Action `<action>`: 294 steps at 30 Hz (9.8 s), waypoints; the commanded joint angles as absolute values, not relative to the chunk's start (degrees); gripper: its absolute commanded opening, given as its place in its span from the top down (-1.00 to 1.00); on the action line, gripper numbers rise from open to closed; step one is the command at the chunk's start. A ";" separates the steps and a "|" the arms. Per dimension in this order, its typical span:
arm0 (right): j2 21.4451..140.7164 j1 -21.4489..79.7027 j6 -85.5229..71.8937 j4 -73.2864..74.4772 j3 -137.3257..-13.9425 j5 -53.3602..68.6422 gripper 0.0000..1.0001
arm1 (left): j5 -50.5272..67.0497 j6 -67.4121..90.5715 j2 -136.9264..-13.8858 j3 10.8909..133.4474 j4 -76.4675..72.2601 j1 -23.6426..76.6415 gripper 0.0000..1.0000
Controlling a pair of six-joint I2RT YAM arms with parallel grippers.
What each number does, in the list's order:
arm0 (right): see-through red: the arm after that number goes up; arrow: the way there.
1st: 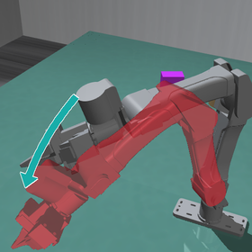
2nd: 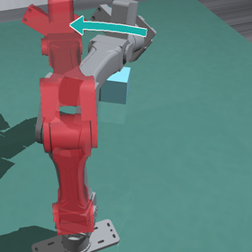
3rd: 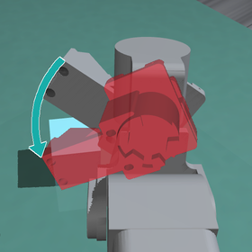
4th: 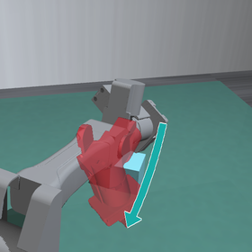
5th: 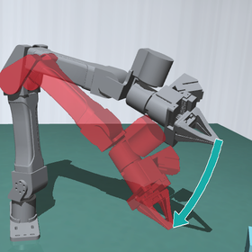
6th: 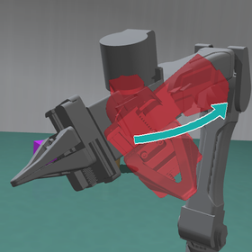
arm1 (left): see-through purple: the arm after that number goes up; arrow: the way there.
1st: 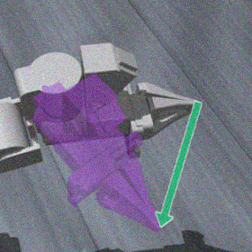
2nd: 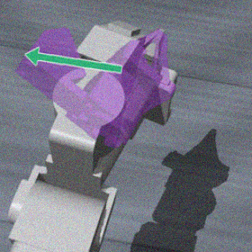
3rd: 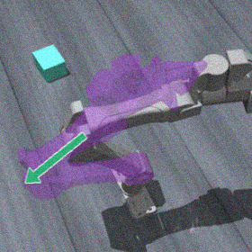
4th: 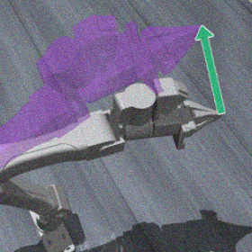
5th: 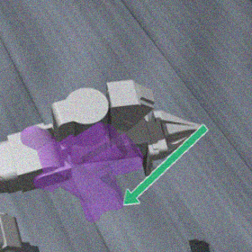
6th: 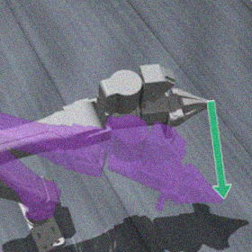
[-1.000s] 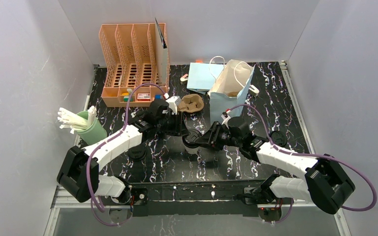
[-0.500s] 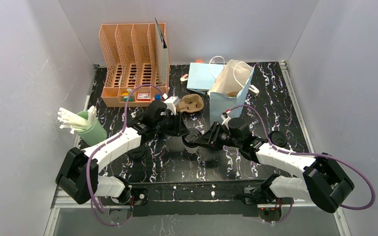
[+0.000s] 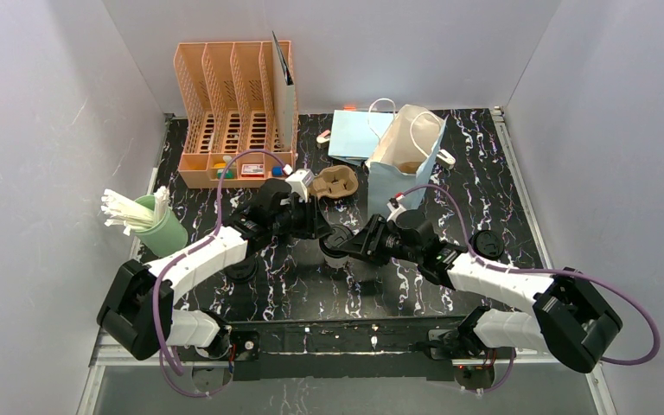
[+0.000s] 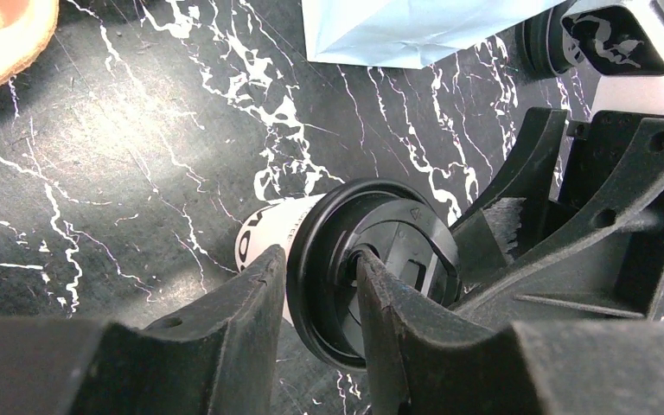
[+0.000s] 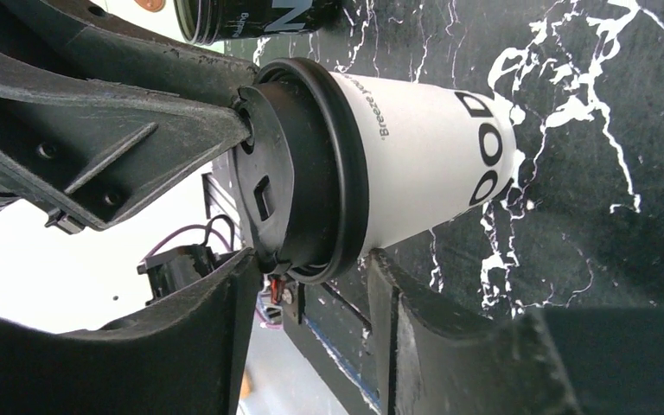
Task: Pack the takeout coffee
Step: Pick up the coffee cup from the center of the board, then move the takeout bag to the center of the board, then place the coffee cup at the center of the board.
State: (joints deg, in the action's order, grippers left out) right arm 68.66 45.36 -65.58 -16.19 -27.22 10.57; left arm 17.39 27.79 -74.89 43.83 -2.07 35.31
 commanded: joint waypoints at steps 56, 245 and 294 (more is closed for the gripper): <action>87.56 61.96 -11.73 30.83 -72.11 -13.05 -0.89 | 15.21 47.64 -54.83 28.83 -6.83 34.45 0.35; 77.36 37.37 -25.44 58.58 -75.33 -4.49 0.50 | -18.12 39.30 -55.09 60.94 18.11 46.14 1.00; 71.26 37.23 -13.38 30.69 -58.84 -9.06 -0.96 | -21.58 50.37 -44.53 47.78 17.75 46.10 0.89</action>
